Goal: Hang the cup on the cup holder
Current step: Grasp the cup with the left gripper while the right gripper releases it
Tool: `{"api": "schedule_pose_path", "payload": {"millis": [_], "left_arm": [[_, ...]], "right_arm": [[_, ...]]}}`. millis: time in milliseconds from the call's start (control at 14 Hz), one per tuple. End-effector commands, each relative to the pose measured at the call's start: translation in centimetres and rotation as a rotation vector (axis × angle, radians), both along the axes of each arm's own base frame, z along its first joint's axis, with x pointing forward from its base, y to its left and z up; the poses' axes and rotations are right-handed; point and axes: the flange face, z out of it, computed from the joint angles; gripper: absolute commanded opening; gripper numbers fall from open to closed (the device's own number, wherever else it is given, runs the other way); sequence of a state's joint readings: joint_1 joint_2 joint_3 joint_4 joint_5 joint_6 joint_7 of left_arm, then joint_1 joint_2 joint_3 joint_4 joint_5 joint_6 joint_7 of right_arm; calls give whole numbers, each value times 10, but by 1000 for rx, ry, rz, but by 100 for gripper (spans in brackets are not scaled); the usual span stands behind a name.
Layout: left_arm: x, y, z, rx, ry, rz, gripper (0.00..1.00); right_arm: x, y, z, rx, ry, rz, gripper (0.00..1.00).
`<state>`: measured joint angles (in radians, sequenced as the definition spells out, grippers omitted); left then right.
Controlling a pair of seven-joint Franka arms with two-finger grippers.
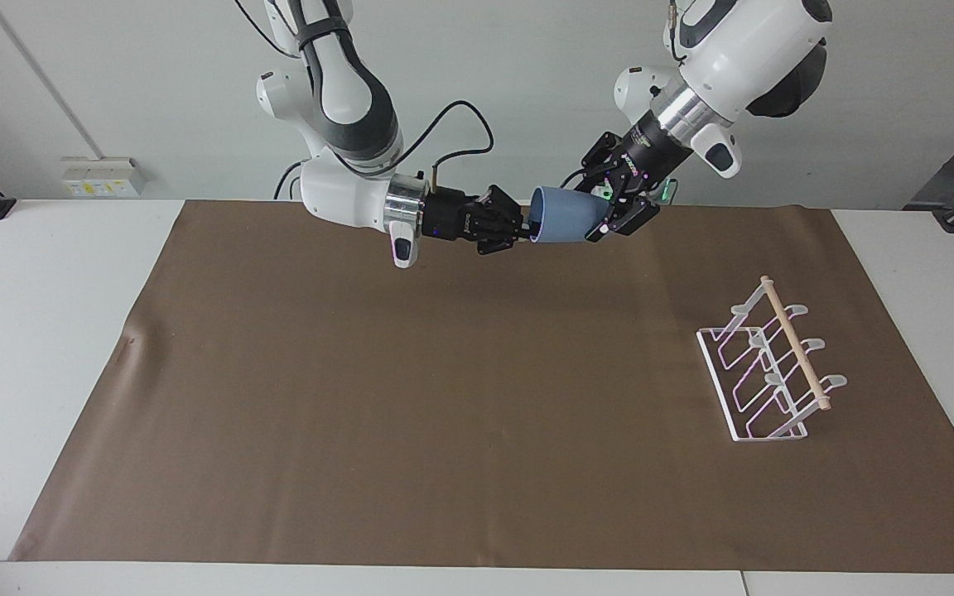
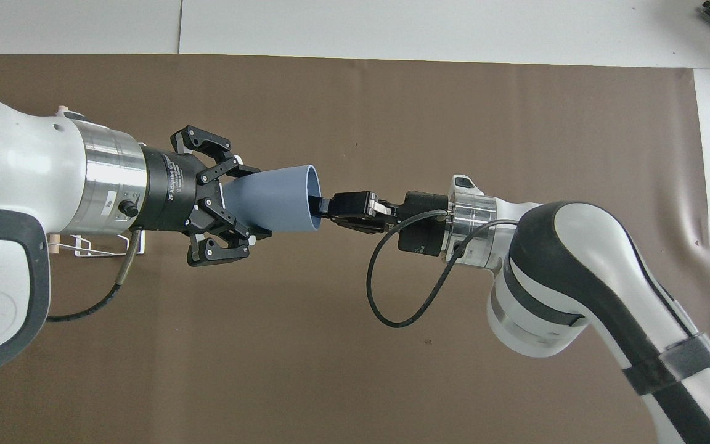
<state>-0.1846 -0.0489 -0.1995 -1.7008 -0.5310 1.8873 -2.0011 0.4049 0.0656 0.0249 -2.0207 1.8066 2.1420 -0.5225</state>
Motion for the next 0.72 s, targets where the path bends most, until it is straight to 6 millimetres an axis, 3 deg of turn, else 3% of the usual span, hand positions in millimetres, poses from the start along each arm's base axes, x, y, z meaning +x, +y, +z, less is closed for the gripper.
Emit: {"api": "schedule_pose_path", "payload": {"millis": [0,358,502,645], "left_arm": [[-4,5,1,-12,-16,46,0],[-4,5,0,-8,-23,34,0],[-3,7,0,-7,-26,31,0],[-1,10,0,-7,-28,37,0]], "right_arm": [[-3,-3,2,5,-22,-20,0],[-2,-4,1,-6,-12,-42,1],[-2,-4,1,-4,-2,-45,15],[-2,-4,1,-5,1,-45,41]]}}
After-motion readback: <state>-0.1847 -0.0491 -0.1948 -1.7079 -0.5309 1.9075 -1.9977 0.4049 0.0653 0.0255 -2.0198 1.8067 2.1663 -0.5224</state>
